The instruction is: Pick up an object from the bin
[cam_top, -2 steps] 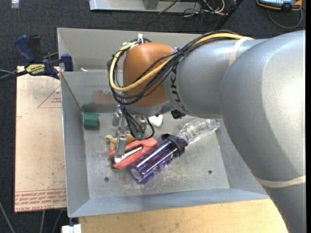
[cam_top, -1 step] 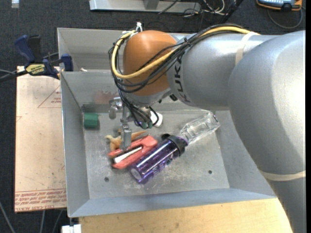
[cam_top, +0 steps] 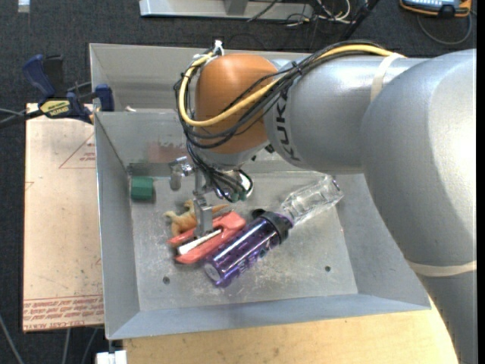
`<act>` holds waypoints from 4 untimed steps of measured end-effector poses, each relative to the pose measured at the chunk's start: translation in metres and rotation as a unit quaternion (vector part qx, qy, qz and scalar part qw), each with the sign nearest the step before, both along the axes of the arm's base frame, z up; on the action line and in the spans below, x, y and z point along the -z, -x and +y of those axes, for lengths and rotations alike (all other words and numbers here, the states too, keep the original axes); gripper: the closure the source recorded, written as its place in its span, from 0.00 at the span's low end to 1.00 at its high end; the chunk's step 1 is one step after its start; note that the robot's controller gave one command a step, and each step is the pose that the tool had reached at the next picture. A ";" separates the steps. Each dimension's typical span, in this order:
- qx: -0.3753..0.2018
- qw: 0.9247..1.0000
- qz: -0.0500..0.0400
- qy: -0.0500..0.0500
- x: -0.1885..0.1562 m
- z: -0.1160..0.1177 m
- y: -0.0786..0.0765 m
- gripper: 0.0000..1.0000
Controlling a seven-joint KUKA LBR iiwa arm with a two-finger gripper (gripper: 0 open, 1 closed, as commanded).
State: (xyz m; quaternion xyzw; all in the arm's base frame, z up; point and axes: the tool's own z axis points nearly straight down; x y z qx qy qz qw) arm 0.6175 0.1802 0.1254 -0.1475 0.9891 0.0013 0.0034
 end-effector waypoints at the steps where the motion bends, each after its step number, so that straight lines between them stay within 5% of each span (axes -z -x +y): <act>1: -0.008 1.000 -0.005 -0.004 0.050 -0.029 0.007 1.00; 2: -0.008 1.000 -0.005 -0.004 0.050 -0.029 0.007 1.00; 3: -0.012 1.000 0.002 -0.002 0.012 -0.035 0.016 1.00; 4: -0.059 0.998 -0.007 -0.005 -0.036 -0.036 0.007 0.00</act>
Offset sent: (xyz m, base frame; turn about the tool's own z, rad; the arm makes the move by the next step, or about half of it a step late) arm 0.0000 0.0000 0.0000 0.0000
